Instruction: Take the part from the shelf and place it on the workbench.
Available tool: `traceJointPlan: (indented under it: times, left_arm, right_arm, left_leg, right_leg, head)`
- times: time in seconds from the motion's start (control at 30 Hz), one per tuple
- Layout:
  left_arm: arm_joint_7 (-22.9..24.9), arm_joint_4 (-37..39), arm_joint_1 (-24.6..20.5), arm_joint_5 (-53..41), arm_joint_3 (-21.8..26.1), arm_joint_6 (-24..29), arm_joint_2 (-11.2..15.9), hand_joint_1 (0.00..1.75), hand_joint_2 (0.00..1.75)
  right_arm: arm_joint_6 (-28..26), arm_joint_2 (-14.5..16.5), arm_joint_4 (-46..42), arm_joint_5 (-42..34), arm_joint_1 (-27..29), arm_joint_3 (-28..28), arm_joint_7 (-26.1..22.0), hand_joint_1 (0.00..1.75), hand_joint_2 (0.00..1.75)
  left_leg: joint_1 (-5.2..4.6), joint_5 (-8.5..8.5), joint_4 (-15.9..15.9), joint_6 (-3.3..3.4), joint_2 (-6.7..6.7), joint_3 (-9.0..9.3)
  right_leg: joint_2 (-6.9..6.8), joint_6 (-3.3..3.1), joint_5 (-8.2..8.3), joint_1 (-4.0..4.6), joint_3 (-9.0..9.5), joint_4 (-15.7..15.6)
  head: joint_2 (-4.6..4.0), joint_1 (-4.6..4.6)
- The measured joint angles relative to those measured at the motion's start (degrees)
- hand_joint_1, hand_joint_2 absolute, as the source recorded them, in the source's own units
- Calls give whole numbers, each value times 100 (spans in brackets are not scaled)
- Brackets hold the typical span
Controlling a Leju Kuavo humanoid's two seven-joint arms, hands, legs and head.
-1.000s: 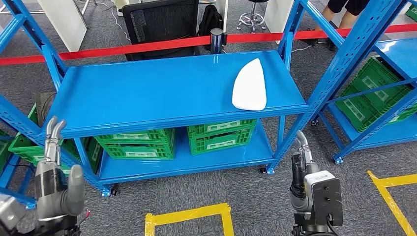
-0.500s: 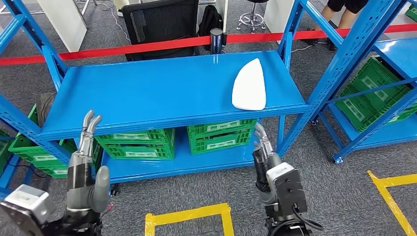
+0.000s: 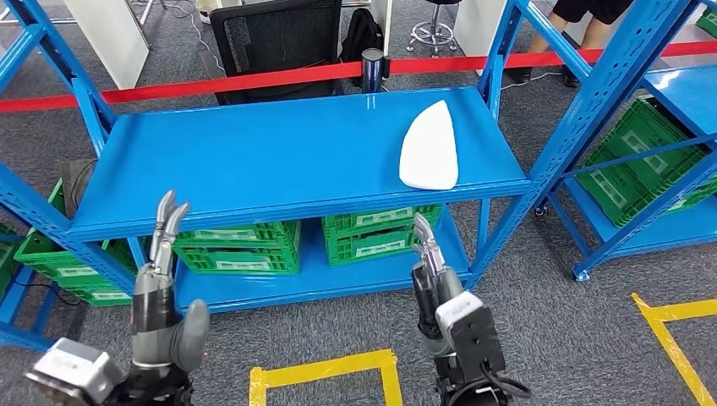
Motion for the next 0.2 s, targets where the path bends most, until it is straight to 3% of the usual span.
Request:
traceJointPlan:
  times: [0.1, 0.2]
  left_arm:
    - [-235, 120, -23, 105, -166, 7, -26, 0, 0]
    - [-274, 200, -76, 114, -284, 30, -51, 0, 0]
  right_arm:
    - [-282, 24, 71, 199, -3, 180, -375, 0, 0]
    - [-387, 28, 101, 418, -29, 303, -377, 0, 0]
  left_leg:
    - [0, 0, 0, 0, 0, 0]
    - [-1, 0, 0, 0, 0, 0]
  right_leg:
    - [0, 0, 0, -1, 0, 0]
    - [0, 0, 0, -1, 0, 0]
  head:
    - [0, -1]
    - [0, -2]
